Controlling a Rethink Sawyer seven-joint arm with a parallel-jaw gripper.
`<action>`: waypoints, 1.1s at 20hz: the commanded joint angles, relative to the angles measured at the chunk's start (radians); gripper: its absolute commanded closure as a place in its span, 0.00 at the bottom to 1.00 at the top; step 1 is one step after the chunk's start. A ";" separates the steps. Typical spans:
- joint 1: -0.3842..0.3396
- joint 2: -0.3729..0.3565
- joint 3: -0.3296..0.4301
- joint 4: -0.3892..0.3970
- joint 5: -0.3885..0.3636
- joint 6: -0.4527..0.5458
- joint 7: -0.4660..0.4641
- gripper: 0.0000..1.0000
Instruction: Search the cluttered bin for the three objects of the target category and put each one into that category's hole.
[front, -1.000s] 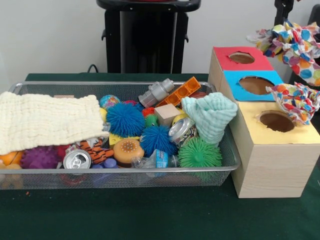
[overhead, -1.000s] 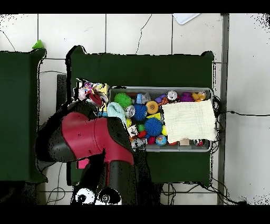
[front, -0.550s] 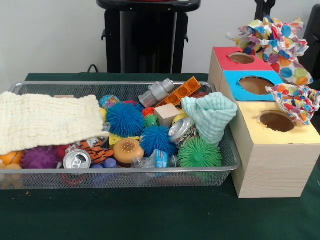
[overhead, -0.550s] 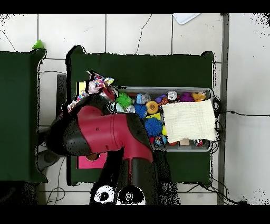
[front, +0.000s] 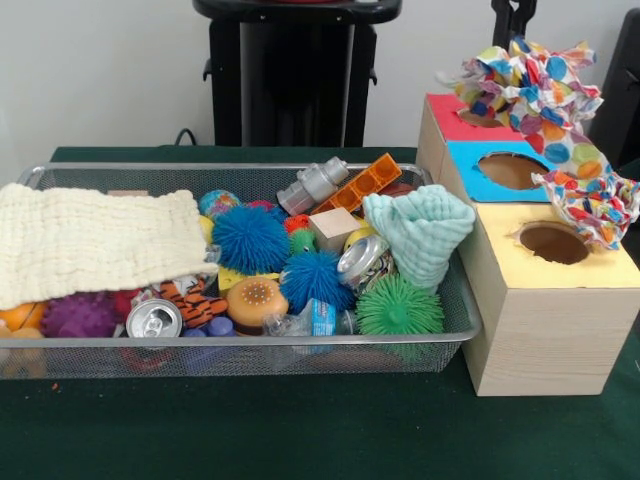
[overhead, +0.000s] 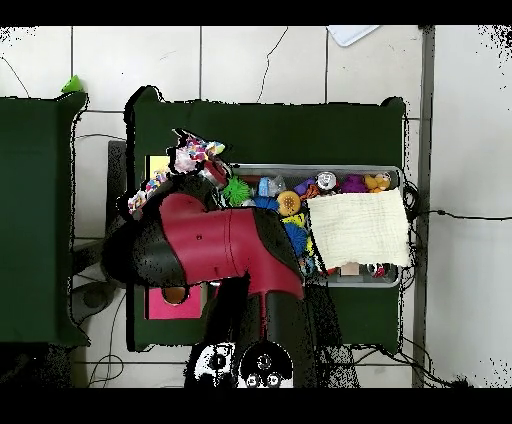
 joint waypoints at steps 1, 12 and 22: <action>-0.050 0.021 0.106 0.009 -0.033 0.090 -0.001 1.00; -0.193 0.040 0.211 0.063 -0.087 0.039 -0.091 1.00; -0.265 0.046 0.287 0.077 -0.098 0.051 -0.104 1.00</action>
